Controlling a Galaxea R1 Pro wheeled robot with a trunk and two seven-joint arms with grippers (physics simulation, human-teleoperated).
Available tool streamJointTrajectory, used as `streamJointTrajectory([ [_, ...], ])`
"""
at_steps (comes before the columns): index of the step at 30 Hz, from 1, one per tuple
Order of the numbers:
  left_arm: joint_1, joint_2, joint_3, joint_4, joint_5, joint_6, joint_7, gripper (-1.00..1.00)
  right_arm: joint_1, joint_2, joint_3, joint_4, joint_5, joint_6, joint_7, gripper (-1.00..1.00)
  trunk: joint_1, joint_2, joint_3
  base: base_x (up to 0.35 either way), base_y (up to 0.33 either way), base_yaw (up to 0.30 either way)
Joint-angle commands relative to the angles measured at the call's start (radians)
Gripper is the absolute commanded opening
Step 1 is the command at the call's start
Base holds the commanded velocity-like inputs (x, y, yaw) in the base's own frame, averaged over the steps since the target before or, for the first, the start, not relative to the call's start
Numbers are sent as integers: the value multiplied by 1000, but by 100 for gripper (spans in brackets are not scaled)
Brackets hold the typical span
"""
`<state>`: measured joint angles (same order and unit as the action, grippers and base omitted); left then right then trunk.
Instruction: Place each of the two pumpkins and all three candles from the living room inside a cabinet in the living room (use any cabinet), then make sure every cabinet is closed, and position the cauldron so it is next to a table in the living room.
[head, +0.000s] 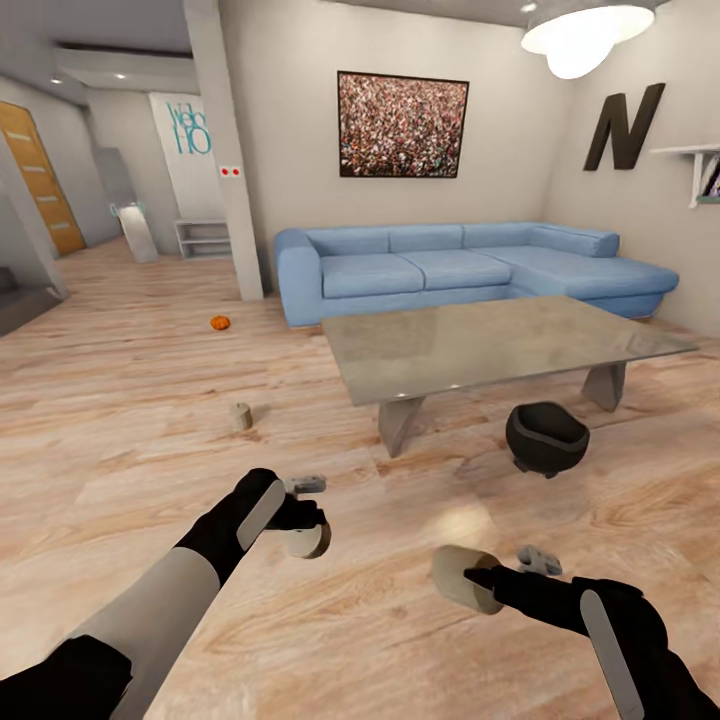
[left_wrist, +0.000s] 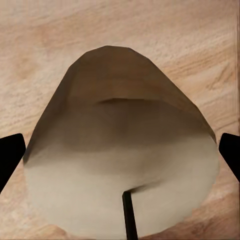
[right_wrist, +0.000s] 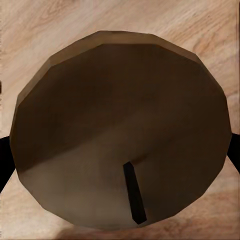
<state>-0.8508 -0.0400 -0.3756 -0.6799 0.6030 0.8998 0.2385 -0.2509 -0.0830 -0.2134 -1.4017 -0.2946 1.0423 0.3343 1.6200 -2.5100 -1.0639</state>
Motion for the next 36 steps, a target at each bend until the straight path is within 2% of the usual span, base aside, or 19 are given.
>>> streamJointTrajectory([
  [1, -1, 1, -3, -1, 9, 2, 12, -100, -1, 0, -1, 0, 3, 5, 9, -100, -1, 0, 3, -7, 5, -118],
  [11, -1, 0, -5, -1, 9, 2, 12, -100, -1, 0, -1, 0, 0, 5, 9, -100, -5, 2, 42, -7, 1, -30],
  [17, -1, 0, -5, -2, 9, 2, 12, -100, -1, 0, -1, 0, 0, 5, 9, -100, -8, 4, 65, -201, 68, -81],
  [23, -1, 0, -5, -2, 9, 2, 12, -100, -1, 0, -1, 0, 0, 5, 9, -100, -11, 5, 88, -217, 89, -242],
  [36, -1, 0, -5, -3, 9, 1, 12, -100, -2, 0, -1, 1, 0, 5, 9, -100, -16, 8, 138, -21, 9, -284],
])
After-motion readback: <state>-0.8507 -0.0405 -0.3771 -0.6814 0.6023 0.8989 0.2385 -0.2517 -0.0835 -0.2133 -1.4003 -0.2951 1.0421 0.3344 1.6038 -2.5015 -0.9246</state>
